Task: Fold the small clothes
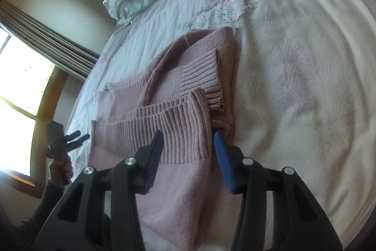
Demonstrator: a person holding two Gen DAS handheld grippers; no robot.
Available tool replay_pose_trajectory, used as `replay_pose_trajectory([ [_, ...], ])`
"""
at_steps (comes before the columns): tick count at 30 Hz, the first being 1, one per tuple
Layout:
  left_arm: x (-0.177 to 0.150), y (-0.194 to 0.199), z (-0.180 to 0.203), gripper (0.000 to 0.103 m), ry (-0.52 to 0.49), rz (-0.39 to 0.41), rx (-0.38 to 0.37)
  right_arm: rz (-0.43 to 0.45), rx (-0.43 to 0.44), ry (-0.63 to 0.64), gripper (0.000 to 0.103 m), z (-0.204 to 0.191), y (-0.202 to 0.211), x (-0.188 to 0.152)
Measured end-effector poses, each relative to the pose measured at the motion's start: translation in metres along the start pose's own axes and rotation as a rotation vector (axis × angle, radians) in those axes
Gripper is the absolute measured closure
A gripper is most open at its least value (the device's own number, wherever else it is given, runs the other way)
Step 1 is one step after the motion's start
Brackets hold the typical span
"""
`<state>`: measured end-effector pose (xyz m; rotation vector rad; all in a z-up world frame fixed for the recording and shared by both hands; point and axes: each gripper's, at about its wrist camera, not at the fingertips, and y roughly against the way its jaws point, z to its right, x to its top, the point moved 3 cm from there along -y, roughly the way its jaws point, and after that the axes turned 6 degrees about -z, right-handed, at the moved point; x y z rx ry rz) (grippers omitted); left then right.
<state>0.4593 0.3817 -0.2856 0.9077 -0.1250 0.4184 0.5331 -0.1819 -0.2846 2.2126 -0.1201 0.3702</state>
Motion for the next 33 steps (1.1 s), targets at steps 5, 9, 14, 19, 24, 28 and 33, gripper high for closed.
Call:
replay_pose_trajectory([
  [5, 0.008, -0.022, 0.015, 0.036, -0.137, -0.072, 0.118, -0.021, -0.031, 0.035, 0.057, -0.001, -0.019, 0.006],
  [9, -0.001, -0.027, 0.02, 0.06, -0.194, -0.089, 0.139, -0.05, -0.022, 0.053, 0.058, -0.003, -0.026, 0.005],
  [14, -0.008, -0.027, 0.029, 0.085, -0.25, -0.1, 0.139, -0.062, -0.031, 0.123, 0.076, -0.016, -0.028, -0.002],
  [19, -0.002, -0.035, 0.023, 0.059, -0.223, -0.115, 0.104, -0.049, -0.041, 0.113, 0.076, -0.014, -0.027, 0.001],
  [24, -0.005, -0.039, 0.021, 0.094, -0.218, -0.137, 0.085, -0.066, -0.072, 0.135, 0.079, -0.018, -0.034, 0.003],
  [28, -0.013, -0.029, 0.03, 0.095, -0.234, -0.115, 0.035, -0.031, -0.096, 0.139, 0.095, -0.025, -0.022, -0.002],
  [33, -0.018, 0.007, 0.054, 0.095, -0.263, -0.004, -0.017, 0.075, -0.049, 0.15, 0.097, -0.047, 0.016, -0.008],
])
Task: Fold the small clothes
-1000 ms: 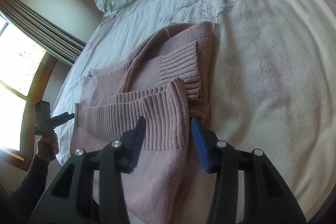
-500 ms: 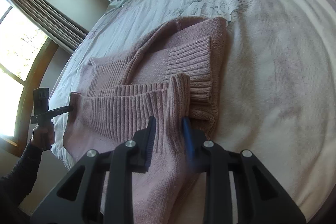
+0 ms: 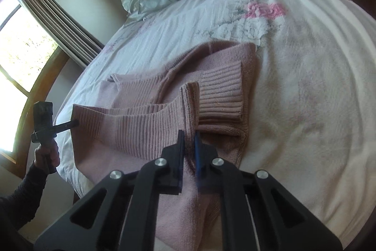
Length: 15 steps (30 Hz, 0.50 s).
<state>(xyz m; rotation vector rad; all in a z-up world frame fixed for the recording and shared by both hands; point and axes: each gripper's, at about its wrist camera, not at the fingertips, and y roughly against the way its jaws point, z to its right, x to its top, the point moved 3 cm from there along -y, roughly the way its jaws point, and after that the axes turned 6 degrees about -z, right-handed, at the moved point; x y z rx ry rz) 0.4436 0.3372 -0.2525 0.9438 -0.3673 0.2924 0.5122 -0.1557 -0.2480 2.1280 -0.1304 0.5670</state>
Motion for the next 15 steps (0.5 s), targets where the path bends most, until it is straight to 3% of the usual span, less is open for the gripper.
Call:
replay_pose_trajectory([
  [3, 0.008, 0.037, 0.014, 0.095, -0.016, 0.088, -0.055, 0.075, 0.023, 0.028, 0.097, -0.018, 0.032, 0.007],
  [7, 0.025, 0.069, 0.024, 0.095, -0.041, 0.15, -0.081, 0.142, 0.037, 0.031, 0.097, -0.029, 0.057, 0.027],
  [10, 0.046, 0.074, 0.018, 0.095, -0.022, 0.176, -0.087, 0.164, 0.024, -0.005, 0.097, -0.023, 0.055, 0.05],
  [15, 0.089, 0.056, -0.007, 0.095, 0.043, 0.167, -0.101, 0.128, -0.016, -0.081, 0.097, 0.0, 0.023, 0.086],
])
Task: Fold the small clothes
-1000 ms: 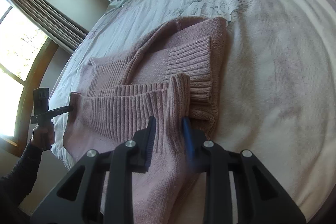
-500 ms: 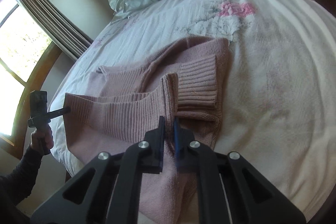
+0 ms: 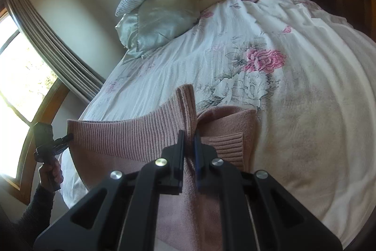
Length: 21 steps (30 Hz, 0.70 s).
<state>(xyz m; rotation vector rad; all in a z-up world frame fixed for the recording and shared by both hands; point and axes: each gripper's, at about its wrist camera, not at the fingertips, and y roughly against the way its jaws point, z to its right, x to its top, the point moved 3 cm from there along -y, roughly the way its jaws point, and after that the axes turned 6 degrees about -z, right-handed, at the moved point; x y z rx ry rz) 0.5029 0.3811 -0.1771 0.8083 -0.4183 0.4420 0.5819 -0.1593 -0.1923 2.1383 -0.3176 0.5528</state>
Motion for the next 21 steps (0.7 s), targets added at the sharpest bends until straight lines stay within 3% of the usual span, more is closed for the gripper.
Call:
replay_pose_trajectory([
  [4, 0.026, -0.039, -0.031, 0.095, 0.057, -0.061, 0.039, -0.068, -0.056, -0.071, 0.097, 0.027, -0.042, 0.016],
  [9, 0.033, -0.08, -0.065, 0.095, 0.138, -0.116, 0.069, -0.135, -0.133, -0.102, 0.097, 0.051, -0.083, 0.02],
  [14, 0.043, -0.071, -0.058, 0.095, 0.126, -0.064, 0.001, -0.075, -0.087, -0.09, 0.097, 0.041, -0.067, 0.032],
  [21, 0.053, -0.08, -0.079, 0.095, 0.155, -0.089, 0.039, -0.104, -0.12, -0.115, 0.097, 0.05, -0.086, 0.044],
])
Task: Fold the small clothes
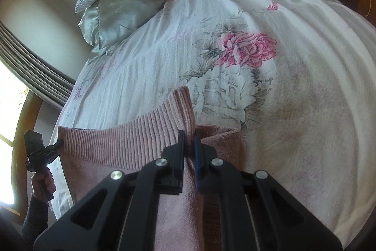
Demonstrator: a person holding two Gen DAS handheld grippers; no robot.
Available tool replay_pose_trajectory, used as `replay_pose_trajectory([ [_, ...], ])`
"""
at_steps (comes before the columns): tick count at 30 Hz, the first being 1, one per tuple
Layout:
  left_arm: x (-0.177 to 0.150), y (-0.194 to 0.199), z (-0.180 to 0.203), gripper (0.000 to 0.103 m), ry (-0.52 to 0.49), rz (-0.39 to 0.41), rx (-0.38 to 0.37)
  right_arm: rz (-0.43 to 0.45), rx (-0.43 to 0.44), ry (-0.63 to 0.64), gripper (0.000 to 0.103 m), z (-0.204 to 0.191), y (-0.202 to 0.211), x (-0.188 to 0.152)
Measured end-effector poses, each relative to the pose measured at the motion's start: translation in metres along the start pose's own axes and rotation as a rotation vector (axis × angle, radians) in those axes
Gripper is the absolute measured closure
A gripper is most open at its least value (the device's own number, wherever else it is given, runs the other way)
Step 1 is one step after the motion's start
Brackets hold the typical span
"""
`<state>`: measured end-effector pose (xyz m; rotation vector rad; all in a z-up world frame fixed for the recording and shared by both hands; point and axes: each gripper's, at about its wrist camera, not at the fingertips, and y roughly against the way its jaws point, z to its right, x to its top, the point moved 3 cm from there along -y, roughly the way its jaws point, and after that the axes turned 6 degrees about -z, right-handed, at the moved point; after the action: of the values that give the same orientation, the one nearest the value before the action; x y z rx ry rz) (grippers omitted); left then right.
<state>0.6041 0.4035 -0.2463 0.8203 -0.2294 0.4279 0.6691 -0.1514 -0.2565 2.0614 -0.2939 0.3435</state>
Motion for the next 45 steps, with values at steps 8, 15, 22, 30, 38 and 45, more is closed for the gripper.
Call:
replay_pose_trajectory([
  [8, -0.001, -0.028, -0.036, 0.095, 0.07, -0.048, 0.04, -0.051, -0.038, -0.038, 0.097, 0.021, -0.031, -0.002],
  [15, -0.005, -0.017, -0.044, 0.075, 0.144, 0.016, 0.17, 0.015, -0.036, -0.06, 0.084, 0.023, -0.021, -0.012],
  [22, -0.039, -0.012, 0.03, 0.062, -0.076, -0.002, -0.014, -0.015, 0.098, -0.017, 0.084, 0.004, -0.017, -0.049],
  [30, -0.054, -0.025, -0.002, 0.05, 0.017, -0.037, 0.074, -0.01, 0.121, -0.046, 0.093, 0.009, -0.001, -0.071],
  [38, -0.169, -0.018, 0.021, 0.042, -0.108, -0.158, -0.014, -0.129, 0.111, 0.042, 0.103, 0.01, -0.008, -0.163],
  [45, -0.18, 0.011, 0.033, 0.042, -0.112, -0.064, 0.002, -0.056, 0.143, 0.086, 0.094, -0.028, 0.024, -0.167],
])
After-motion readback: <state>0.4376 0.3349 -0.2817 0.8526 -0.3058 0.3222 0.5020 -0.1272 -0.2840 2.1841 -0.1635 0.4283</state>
